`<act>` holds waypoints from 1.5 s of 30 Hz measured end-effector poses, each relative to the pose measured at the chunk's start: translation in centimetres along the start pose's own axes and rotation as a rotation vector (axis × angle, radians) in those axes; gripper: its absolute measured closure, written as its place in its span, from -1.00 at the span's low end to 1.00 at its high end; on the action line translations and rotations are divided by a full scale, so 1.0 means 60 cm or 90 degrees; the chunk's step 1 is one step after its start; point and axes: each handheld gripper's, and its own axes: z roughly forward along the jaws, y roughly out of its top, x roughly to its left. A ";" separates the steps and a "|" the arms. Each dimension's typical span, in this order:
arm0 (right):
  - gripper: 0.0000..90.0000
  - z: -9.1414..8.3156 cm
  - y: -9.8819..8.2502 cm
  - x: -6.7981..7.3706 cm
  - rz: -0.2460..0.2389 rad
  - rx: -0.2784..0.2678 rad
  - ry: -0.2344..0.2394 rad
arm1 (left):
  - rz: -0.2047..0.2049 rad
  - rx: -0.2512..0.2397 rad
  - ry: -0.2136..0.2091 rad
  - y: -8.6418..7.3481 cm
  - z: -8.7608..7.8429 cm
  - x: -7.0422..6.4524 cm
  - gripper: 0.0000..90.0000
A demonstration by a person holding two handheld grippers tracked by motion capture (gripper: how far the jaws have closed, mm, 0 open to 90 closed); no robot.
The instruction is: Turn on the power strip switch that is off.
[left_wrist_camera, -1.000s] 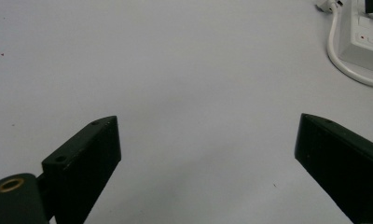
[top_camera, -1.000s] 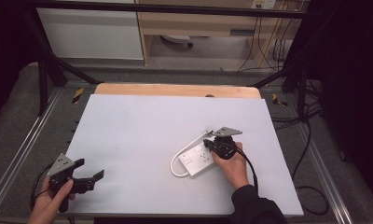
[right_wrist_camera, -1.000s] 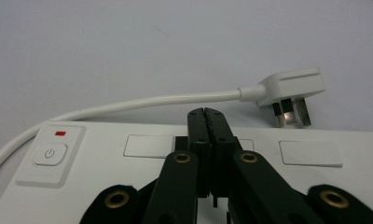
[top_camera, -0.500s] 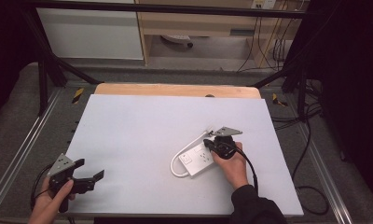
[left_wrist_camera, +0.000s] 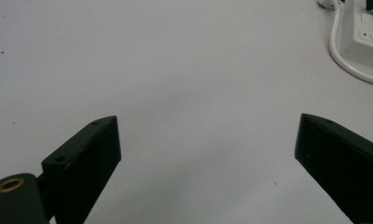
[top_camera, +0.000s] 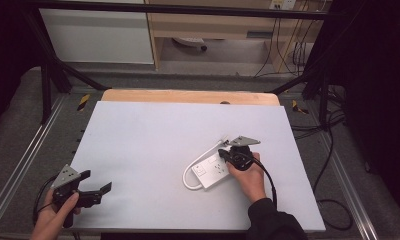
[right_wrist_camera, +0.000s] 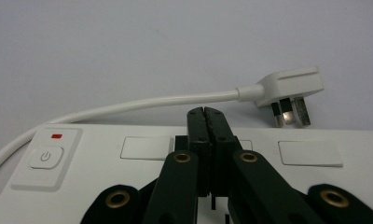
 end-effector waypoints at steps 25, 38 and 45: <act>1.00 0.003 -0.003 -0.001 -0.001 0.002 0.006 | 0.001 0.002 0.000 0.000 0.001 0.000 -0.84; 1.00 0.000 -0.001 -0.002 0.007 -0.009 0.011 | 0.001 0.001 0.000 0.000 0.000 0.000 -0.84; 1.00 -0.007 0.002 -0.003 0.009 -0.026 0.011 | 0.000 0.001 0.001 0.000 0.000 0.000 -0.84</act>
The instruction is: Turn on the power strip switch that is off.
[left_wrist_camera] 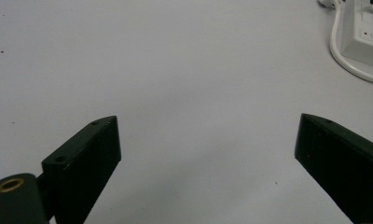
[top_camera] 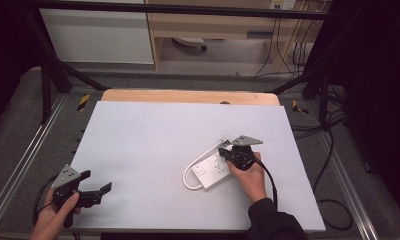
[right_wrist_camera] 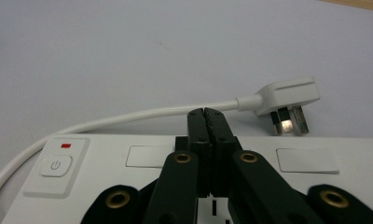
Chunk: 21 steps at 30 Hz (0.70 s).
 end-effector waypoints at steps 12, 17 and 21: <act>0.75 -0.004 0.004 0.002 0.006 -0.009 0.001 | 0.000 0.000 -0.001 0.000 0.000 0.000 -0.85; 0.66 -0.008 0.005 0.002 0.005 -0.017 0.000 | 0.000 0.000 -0.001 0.000 0.000 0.000 -0.85; 0.47 -0.011 0.007 0.003 0.012 -0.025 -0.002 | 0.000 0.000 -0.001 0.000 0.000 0.000 -0.84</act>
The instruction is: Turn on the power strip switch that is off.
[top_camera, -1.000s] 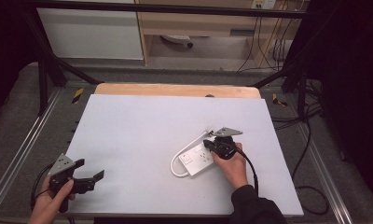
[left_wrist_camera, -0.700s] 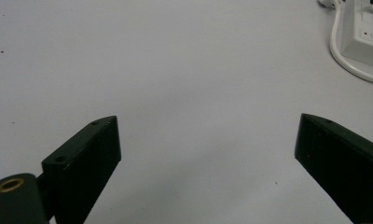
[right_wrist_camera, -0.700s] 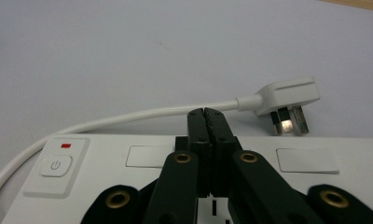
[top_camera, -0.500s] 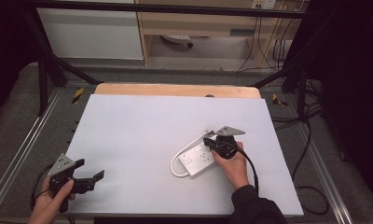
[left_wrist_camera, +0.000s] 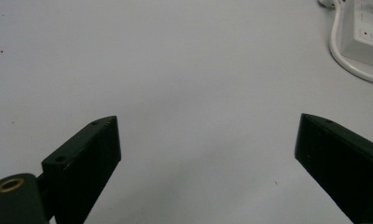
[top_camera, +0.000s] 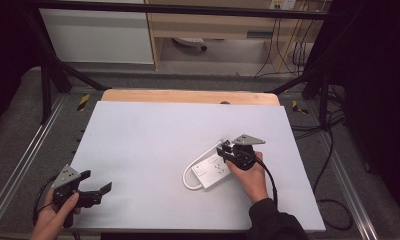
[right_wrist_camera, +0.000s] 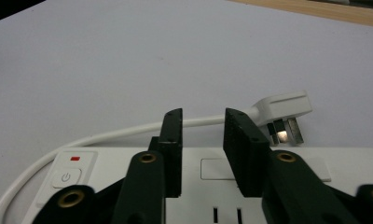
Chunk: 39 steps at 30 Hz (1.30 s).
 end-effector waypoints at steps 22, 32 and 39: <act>-0.55 -0.021 0.017 -0.001 0.037 -0.023 -0.041 | 0.000 0.001 -0.001 0.000 0.000 0.000 -0.85; -0.91 -0.041 0.023 -0.004 0.036 -0.032 -0.069 | -0.001 0.001 -0.002 0.000 0.000 0.000 -0.84; -0.92 -0.054 0.024 -0.003 0.030 -0.030 -0.076 | -0.002 0.002 -0.002 0.000 0.000 0.000 -0.84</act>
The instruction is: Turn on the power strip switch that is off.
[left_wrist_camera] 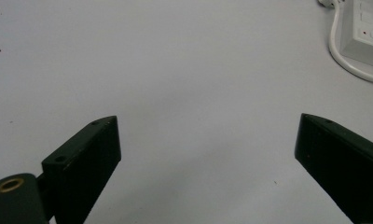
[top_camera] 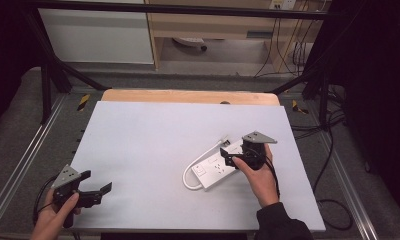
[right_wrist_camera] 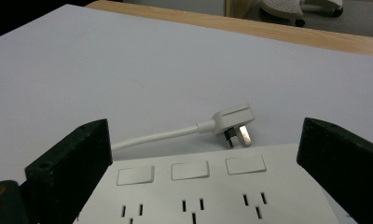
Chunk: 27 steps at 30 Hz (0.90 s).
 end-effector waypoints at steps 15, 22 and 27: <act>-0.90 -0.032 0.010 -0.003 0.017 -0.027 -0.007 | -0.002 -0.004 0.001 0.000 -0.002 0.000 -0.84; -0.89 -0.051 0.009 -0.009 0.009 -0.039 -0.015 | -0.001 -0.002 0.001 0.000 -0.002 0.000 -0.84; -0.90 -0.065 0.003 -0.017 -0.005 -0.035 -0.024 | -0.002 -0.001 0.001 0.000 -0.001 0.000 -0.85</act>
